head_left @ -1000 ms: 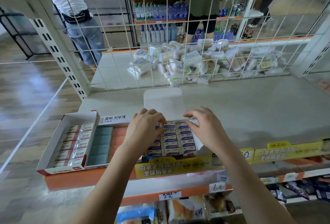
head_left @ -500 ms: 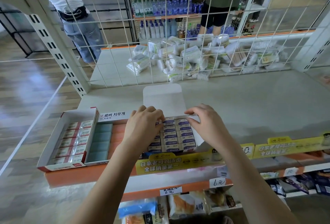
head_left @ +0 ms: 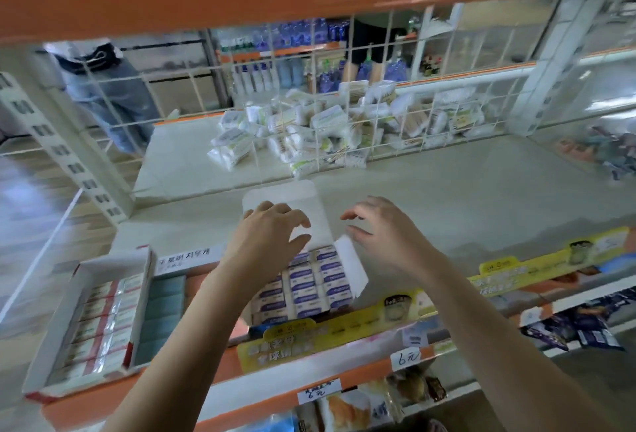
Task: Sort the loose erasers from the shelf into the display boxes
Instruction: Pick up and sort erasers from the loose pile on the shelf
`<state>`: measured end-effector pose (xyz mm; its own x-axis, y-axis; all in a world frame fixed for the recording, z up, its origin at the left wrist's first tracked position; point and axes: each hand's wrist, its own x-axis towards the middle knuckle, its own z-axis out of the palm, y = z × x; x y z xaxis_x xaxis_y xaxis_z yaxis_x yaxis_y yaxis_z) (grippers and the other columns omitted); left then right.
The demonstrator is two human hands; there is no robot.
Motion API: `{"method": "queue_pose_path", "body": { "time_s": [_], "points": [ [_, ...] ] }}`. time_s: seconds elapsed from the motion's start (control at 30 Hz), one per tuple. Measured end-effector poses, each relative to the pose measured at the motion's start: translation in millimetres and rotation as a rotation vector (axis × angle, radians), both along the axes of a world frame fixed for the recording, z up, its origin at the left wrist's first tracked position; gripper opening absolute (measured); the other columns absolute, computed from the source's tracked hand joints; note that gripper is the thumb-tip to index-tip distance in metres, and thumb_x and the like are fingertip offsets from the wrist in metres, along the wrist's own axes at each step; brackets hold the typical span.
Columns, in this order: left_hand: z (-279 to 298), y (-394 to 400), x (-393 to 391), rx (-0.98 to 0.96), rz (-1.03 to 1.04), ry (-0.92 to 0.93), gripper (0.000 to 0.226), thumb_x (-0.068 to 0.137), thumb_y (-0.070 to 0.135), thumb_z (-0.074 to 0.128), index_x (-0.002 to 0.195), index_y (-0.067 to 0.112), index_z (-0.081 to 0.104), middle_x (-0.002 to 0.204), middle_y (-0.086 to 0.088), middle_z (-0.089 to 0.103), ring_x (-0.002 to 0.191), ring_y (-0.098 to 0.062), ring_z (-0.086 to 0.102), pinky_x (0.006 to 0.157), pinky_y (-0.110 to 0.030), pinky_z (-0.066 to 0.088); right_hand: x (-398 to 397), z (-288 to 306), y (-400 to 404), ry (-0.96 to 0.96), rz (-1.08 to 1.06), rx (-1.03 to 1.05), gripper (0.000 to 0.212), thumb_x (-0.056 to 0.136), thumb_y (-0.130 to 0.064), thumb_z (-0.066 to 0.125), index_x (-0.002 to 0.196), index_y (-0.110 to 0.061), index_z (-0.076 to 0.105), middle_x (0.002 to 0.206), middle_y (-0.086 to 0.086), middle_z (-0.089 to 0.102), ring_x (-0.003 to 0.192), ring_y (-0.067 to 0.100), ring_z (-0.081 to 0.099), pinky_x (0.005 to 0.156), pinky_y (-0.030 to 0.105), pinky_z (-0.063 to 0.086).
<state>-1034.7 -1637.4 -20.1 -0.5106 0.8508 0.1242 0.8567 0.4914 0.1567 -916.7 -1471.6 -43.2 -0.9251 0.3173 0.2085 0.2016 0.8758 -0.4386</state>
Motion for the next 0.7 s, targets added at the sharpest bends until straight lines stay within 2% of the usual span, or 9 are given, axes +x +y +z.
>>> {"method": "queue_pose_path", "body": {
  "time_s": [0.2, 0.37, 0.6, 0.7],
  "points": [
    [20.0, 111.9, 25.8, -0.083, -0.288, 0.108, 0.038, 0.094, 0.044, 0.044, 0.128, 0.029, 0.047, 0.123, 0.003, 0.054, 0.116, -0.018, 0.047, 0.093, -0.031, 0.038, 37.2, 16.4, 63.3, -0.187, -0.189, 0.108, 0.037, 0.092, -0.025, 0.054, 0.128, -0.018, 0.051, 0.13, 0.002, 0.049, 0.125, 0.019, 0.038, 0.101, 0.028, 0.032],
    [16.2, 206.9, 72.0, -0.147, -0.437, 0.142, 0.046, 0.093, 0.043, 0.046, 0.135, 0.026, 0.04, 0.128, -0.002, 0.051, 0.118, -0.022, 0.046, 0.093, -0.035, 0.04, 97.8, 18.9, 134.2, -0.315, -0.375, 0.127, 0.044, 0.092, -0.027, 0.055, 0.134, -0.018, 0.045, 0.137, 0.007, 0.043, 0.128, 0.025, 0.036, 0.105, 0.036, 0.033],
    [4.7, 332.7, 160.0, -0.16, -0.553, 0.1, 0.047, 0.092, 0.043, 0.047, 0.135, 0.025, 0.04, 0.131, -0.004, 0.048, 0.121, -0.024, 0.044, 0.094, -0.038, 0.039, 197.5, 8.8, 246.1, -0.378, -0.563, 0.064, 0.048, 0.091, -0.028, 0.057, 0.135, -0.017, 0.044, 0.137, 0.01, 0.042, 0.129, 0.026, 0.037, 0.108, 0.032, 0.026],
    [-3.3, 388.5, 197.8, -0.162, -0.558, 0.068, 0.047, 0.092, 0.042, 0.048, 0.135, 0.025, 0.041, 0.132, -0.003, 0.048, 0.122, -0.024, 0.043, 0.095, -0.036, 0.038, 238.3, 3.0, 296.0, -0.394, -0.609, 0.025, 0.048, 0.091, -0.027, 0.055, 0.136, -0.017, 0.043, 0.141, 0.009, 0.038, 0.132, 0.025, 0.033, 0.108, 0.033, 0.027]
  ]
}}
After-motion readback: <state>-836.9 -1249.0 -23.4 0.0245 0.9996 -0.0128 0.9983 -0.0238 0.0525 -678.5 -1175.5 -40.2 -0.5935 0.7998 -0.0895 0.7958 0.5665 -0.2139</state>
